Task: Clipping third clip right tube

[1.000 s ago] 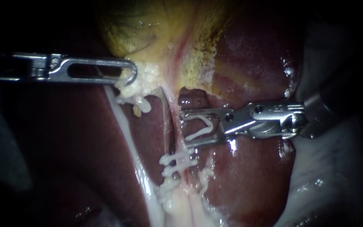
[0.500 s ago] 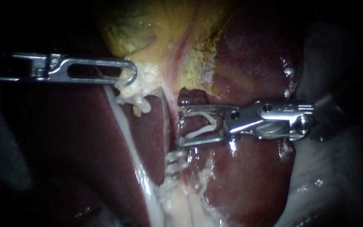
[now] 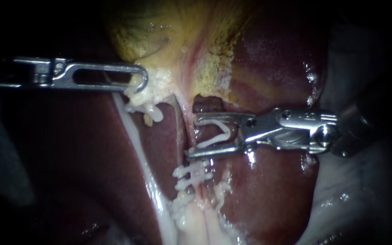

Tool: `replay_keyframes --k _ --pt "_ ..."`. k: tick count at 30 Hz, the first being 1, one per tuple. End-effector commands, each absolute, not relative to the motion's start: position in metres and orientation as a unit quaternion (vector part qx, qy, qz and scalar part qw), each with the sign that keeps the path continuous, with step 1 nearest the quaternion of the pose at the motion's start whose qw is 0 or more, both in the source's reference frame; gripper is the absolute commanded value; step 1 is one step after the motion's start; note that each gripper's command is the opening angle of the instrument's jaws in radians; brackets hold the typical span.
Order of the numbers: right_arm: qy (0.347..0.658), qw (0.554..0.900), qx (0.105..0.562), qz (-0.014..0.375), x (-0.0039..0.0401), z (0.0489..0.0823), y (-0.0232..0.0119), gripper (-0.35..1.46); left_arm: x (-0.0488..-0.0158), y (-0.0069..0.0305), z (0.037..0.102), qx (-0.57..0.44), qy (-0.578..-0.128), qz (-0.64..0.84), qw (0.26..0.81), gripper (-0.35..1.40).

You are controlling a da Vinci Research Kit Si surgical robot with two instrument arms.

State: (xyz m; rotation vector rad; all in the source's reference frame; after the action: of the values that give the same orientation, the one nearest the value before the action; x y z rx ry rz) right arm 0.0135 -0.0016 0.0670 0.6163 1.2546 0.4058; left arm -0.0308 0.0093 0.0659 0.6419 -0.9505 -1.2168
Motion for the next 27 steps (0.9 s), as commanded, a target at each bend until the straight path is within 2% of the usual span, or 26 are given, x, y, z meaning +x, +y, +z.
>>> replay_keyframes --k 1,13,16,27 --pt "0.574 0.745 0.283 0.188 0.0138 0.0671 -0.0017 0.5 -0.0308 0.0093 0.0659 0.285 -0.422 -0.54 0.67 -0.35" --pt "0.569 0.719 0.334 0.219 0.0163 0.0683 -0.0029 0.48 -0.0308 0.0093 0.0659 0.285 -0.422 -0.54 0.67 -0.35" --pt "0.575 0.708 0.34 0.228 0.0168 0.0683 -0.003 0.48 -0.0308 0.0093 0.0659 0.285 -0.422 -0.54 0.67 -0.35" --pt "0.581 0.699 0.341 0.24 0.0169 0.0678 -0.0019 0.44 -0.0308 0.0093 0.0659 0.285 -0.422 -0.54 0.67 -0.35"
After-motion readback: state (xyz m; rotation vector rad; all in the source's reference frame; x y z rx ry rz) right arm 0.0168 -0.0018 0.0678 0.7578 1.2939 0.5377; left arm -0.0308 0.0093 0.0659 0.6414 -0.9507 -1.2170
